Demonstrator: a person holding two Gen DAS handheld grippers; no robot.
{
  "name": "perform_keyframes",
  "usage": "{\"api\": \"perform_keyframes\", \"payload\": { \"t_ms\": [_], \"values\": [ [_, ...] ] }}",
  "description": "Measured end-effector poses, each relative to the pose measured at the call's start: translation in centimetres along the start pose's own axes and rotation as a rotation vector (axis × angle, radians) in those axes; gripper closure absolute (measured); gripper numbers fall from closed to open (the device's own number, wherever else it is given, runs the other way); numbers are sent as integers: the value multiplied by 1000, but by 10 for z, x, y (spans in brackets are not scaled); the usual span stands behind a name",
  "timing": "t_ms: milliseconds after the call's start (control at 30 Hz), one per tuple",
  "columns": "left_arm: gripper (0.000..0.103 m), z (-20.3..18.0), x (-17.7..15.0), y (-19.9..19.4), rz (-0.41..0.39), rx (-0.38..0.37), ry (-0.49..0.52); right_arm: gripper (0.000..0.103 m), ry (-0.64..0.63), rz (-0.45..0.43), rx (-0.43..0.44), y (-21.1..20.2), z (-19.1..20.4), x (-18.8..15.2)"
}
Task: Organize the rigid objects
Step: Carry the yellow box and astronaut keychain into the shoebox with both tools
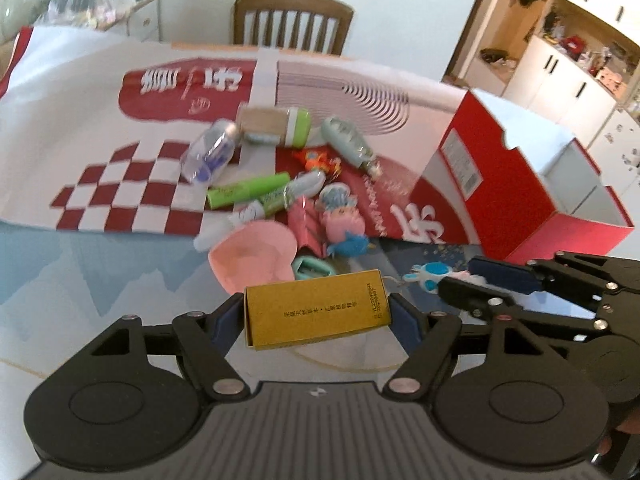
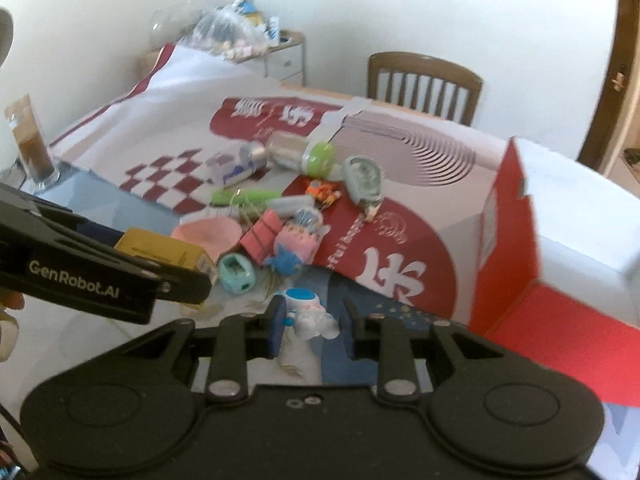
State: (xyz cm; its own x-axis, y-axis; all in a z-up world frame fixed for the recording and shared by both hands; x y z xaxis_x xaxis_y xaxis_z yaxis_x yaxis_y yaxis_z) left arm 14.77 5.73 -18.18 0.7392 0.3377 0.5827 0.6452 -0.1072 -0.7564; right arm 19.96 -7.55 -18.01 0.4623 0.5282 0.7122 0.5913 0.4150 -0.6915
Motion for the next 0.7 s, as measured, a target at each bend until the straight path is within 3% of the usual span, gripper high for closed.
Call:
{"api": "perform_keyframes", "payload": {
  "t_ms": [400,700],
  "values": [
    [27,-37,38,-37,-24,-93,127,76,114,-81,-142,-68,-45,40],
    [27,-82,68,-38,16,-170,212,76,157,-130,-228,-101,-92,68]
  ]
}}
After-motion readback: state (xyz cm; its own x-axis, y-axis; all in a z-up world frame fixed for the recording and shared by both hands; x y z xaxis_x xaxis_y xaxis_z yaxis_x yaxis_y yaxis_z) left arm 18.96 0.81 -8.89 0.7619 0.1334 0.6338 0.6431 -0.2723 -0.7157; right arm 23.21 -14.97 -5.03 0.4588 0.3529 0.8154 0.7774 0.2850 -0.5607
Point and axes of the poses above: each gripper's, at about its wrist camera, not at the fingertips, and y roughly the way its jaws point, z to its left, x to its top, the point moved 8 cm from there along y, roughly the way its jaws point, and after that the axes turned 9 degrees about -x, right-handed, at the moved point
